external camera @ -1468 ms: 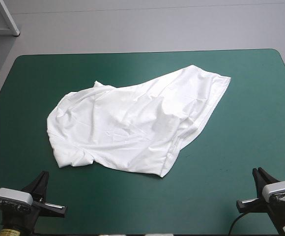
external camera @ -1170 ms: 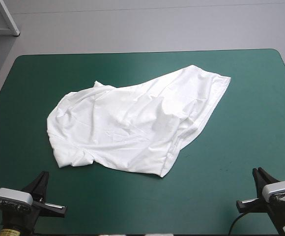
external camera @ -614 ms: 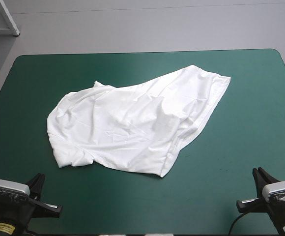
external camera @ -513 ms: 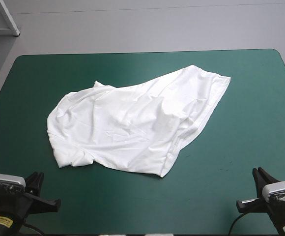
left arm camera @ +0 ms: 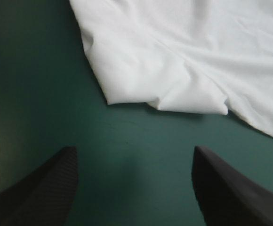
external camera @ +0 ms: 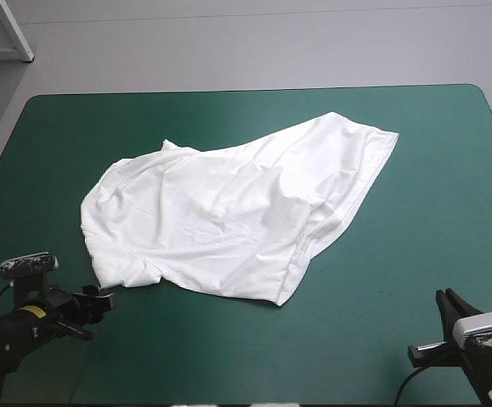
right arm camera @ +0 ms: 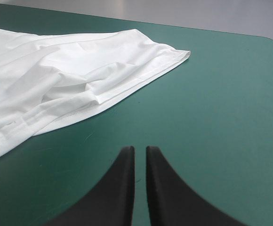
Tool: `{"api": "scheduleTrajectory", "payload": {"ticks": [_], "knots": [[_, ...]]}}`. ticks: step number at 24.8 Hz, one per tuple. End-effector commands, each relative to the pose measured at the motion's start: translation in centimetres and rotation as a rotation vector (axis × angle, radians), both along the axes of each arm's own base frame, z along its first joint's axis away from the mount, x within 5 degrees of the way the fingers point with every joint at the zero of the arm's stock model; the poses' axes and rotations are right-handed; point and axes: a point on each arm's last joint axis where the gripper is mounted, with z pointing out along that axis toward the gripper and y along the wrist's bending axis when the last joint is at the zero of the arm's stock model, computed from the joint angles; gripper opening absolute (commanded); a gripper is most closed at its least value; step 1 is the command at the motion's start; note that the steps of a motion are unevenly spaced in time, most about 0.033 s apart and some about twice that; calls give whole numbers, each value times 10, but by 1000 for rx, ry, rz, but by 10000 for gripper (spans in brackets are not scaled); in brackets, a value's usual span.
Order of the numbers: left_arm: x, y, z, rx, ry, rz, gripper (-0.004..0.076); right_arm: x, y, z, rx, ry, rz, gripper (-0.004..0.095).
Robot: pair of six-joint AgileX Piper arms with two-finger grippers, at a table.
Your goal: Fold the cloth
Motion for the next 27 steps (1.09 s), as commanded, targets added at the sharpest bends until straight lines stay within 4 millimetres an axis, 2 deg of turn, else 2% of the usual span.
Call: {"api": "scheduleTrajectory", "payload": {"ticks": [1, 11, 13, 15, 19, 22, 27], "knots": [[27, 2, 3, -21, 28, 18, 508, 0, -1, 16, 7, -92, -6, 89], [101, 15, 11, 32, 61, 31, 508, 0, -1, 16, 7, -92, -6, 89], [113, 17, 6, 44, 101, 25, 508, 0, -1, 16, 7, -92, -6, 89], [131, 16, -12, 18, 165, 3, 507, 0, -1, 15, 7, -91, -6, 89], [144, 17, -36, 24, 254, -32, 451, 0, -1, 15, 7, -91, -6, 89], [149, 17, -39, 26, 235, -29, 407, 0, -1, 15, 7, -91, -6, 89], [154, 17, -45, 24, 233, -34, 401, 0, -1, 16, 9, -93, -6, 89]]}}
